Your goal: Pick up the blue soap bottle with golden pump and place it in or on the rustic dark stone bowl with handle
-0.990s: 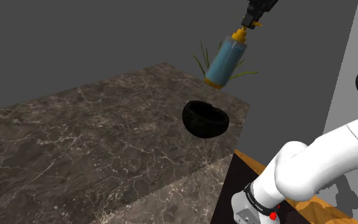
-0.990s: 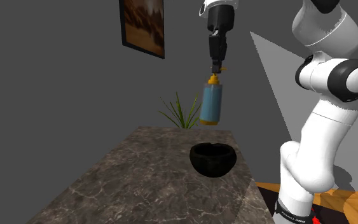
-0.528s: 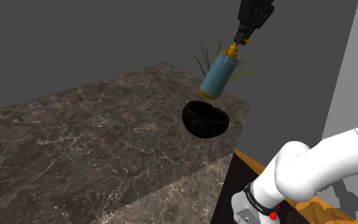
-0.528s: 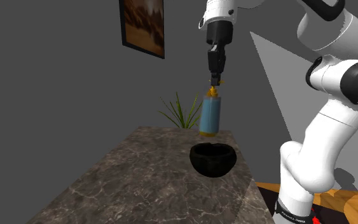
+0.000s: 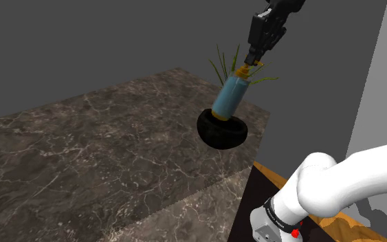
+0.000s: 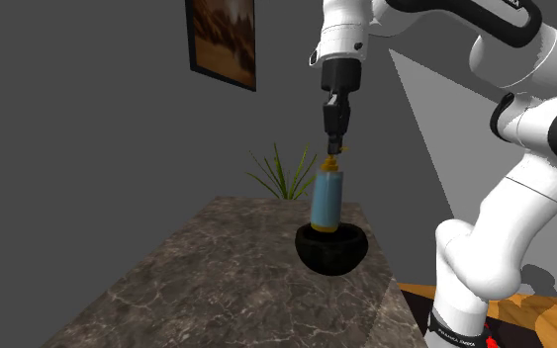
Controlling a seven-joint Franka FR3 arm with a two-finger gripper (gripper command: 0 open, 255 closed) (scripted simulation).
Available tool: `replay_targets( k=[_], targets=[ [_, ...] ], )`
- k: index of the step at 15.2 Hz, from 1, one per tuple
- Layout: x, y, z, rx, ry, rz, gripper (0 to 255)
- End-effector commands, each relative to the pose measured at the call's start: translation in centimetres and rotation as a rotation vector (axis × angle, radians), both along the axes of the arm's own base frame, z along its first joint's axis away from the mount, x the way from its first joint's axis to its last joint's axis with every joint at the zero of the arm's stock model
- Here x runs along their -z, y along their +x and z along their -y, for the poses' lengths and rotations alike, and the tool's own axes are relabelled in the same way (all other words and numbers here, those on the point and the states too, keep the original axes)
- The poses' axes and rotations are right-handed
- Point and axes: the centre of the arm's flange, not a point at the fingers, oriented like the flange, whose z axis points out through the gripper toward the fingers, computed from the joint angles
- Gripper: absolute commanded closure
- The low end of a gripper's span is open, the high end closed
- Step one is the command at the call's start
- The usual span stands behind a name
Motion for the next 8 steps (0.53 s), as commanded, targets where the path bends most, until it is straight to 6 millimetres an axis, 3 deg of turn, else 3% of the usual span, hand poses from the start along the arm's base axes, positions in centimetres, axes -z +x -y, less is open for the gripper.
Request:
replay_targets(
  k=[1,4,8],
  targets=[
    [1.0,0.0,0.1,0.0,0.0,0.0,255],
    [2.6,0.0,0.1,0.0,0.0,0.0,255],
    [2.8,0.0,0.1,0.0,0.0,0.0,255]
  ],
)
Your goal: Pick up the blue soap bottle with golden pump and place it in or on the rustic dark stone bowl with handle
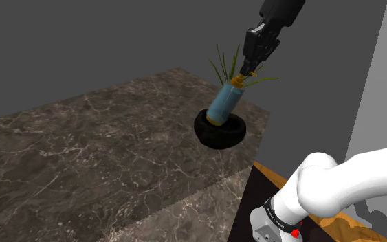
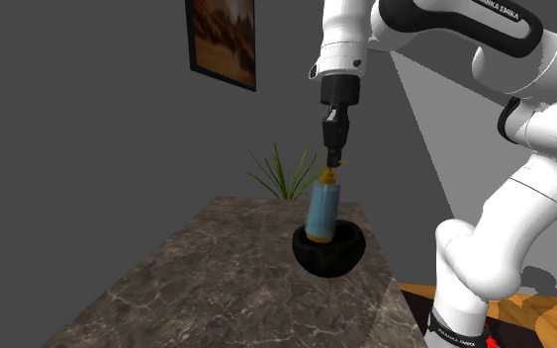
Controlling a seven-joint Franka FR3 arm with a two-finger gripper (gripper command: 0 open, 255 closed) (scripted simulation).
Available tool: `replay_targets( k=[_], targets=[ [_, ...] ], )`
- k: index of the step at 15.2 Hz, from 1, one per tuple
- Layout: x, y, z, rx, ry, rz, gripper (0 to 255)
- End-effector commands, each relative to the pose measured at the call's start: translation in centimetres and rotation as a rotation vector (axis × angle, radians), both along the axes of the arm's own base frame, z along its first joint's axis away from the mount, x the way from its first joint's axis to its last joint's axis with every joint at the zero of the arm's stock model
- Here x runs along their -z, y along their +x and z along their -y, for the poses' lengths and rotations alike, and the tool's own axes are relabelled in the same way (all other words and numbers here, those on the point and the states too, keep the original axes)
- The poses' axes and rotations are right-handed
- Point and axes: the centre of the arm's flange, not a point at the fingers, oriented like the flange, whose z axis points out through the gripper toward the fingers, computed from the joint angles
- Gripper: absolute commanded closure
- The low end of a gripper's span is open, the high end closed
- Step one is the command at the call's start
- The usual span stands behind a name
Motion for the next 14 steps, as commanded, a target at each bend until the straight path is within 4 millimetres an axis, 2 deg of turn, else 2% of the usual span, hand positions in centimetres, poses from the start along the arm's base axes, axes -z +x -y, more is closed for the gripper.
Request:
replay_targets(
  k=[1,4,5,10,14],
  targets=[
    [0.1,0.0,0.0,0.0,-0.001,-0.002,255],
    [0.1,0.0,0.0,0.0,-0.001,-0.002,255],
    [0.1,0.0,0.0,0.0,-0.001,-0.002,0],
    [0.1,0.0,0.0,0.0,-0.001,-0.002,0],
    [-4.9,0.0,0.3,0.0,-0.001,-0.002,0]
  ],
)
